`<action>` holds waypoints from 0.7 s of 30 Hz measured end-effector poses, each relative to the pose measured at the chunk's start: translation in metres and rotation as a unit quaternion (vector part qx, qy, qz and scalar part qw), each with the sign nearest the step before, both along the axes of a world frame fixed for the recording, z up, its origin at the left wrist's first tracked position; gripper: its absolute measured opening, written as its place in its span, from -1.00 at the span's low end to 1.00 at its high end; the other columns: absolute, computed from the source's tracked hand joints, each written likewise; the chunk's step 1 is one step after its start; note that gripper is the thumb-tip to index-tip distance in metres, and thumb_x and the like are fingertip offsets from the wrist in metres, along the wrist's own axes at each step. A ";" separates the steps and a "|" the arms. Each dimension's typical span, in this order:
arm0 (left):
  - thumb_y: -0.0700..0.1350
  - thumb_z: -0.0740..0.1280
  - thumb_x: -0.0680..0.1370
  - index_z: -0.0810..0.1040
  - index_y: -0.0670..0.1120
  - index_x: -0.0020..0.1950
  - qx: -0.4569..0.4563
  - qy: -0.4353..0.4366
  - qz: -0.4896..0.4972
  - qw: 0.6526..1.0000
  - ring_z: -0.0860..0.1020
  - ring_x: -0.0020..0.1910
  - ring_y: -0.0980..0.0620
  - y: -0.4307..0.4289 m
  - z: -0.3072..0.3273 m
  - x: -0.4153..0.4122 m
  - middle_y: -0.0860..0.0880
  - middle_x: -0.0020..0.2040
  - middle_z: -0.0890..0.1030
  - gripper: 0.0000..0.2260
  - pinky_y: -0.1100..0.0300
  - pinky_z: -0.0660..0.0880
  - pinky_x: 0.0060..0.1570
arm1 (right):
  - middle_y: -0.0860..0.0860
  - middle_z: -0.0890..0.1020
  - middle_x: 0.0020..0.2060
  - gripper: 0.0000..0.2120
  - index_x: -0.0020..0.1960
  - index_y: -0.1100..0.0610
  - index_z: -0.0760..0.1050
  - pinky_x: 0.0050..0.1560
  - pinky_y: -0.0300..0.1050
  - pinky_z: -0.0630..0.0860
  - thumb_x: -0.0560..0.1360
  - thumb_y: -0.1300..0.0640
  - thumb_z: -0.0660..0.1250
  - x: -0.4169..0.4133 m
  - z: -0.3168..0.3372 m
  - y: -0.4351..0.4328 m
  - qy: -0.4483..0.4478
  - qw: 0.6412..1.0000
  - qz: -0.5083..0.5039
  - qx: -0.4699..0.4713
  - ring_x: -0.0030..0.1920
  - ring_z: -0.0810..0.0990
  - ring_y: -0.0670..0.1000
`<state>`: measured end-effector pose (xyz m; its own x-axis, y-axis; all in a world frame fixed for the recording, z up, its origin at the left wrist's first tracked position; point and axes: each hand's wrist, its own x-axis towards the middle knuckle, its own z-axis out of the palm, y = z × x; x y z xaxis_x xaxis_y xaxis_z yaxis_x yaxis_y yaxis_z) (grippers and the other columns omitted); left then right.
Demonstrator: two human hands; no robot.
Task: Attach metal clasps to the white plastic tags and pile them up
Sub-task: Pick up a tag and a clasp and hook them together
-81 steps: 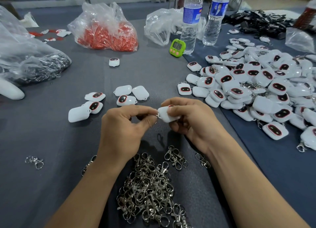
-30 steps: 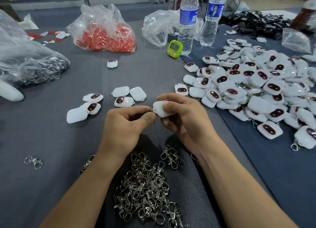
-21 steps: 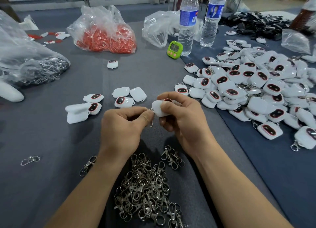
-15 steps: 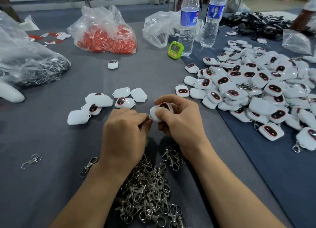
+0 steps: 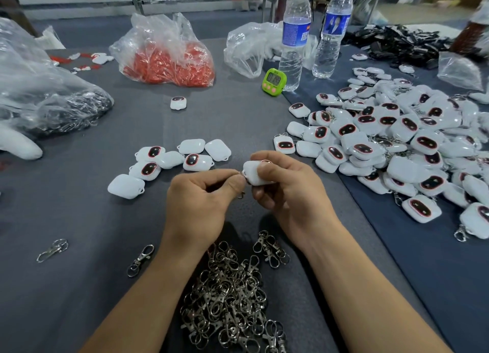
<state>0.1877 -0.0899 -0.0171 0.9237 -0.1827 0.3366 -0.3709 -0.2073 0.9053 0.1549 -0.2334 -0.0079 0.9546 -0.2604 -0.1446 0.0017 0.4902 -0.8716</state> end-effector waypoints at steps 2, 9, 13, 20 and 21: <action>0.00 0.49 0.46 0.69 0.36 -0.15 0.020 -0.008 0.016 1.000 0.63 -0.32 0.13 0.001 0.000 -0.001 0.21 -0.29 0.70 -0.80 0.23 0.56 -0.27 | 0.07 0.61 -0.36 -0.77 -0.06 0.17 0.61 -0.57 -0.27 0.28 0.54 0.43 0.26 -0.001 -0.001 0.002 -0.012 0.999 -0.010 -0.046 -0.51 0.46 -0.01; -0.09 0.38 0.51 0.73 -0.07 -0.17 0.321 -0.248 0.031 0.914 0.47 -0.31 -0.05 0.006 -0.004 -0.005 0.02 -0.36 0.57 -0.85 0.14 0.24 -0.19 | -0.08 0.64 -0.35 -0.86 -0.11 -0.05 0.66 -0.32 -0.11 0.56 0.41 0.18 0.44 -0.007 -0.014 0.009 -0.063 0.920 -0.091 -0.376 -0.38 0.56 -0.08; -0.09 0.39 0.49 0.70 -0.01 -0.19 0.293 -0.242 0.056 0.923 0.48 -0.29 -0.03 0.006 -0.006 -0.004 0.02 -0.36 0.59 -0.89 0.13 0.25 -0.19 | -0.06 0.64 -0.35 -0.85 -0.10 -0.03 0.66 -0.35 -0.15 0.52 0.42 0.20 0.45 -0.006 -0.012 0.013 -0.060 0.928 -0.094 -0.356 -0.40 0.55 -0.04; -0.12 0.51 0.51 0.74 0.22 -0.15 0.004 0.056 -0.027 0.998 0.55 -0.37 0.29 -0.004 0.002 -0.002 0.16 -0.32 0.69 -0.80 0.47 0.44 -0.31 | 0.09 0.66 -0.31 -0.79 -0.02 0.18 0.65 -0.43 -0.20 0.31 0.55 0.38 0.27 -0.006 0.002 0.002 0.017 0.999 -0.027 -0.002 -0.48 0.48 -0.04; -0.13 0.50 0.51 0.75 0.19 -0.14 -0.016 0.077 -0.033 0.996 0.55 -0.37 0.28 -0.003 0.003 -0.002 0.11 -0.32 0.70 -0.81 0.44 0.46 -0.31 | 0.09 0.67 -0.30 -0.79 -0.01 0.18 0.65 -0.37 -0.17 0.31 0.56 0.36 0.27 -0.005 0.002 0.001 0.027 0.999 -0.021 0.013 -0.46 0.48 -0.04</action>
<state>0.1855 -0.0931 -0.0144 0.9510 -0.2370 0.1988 -0.2393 -0.1567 0.9582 0.1499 -0.2326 -0.0055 0.9335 -0.2950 -0.2038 -0.0250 0.5133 -0.8578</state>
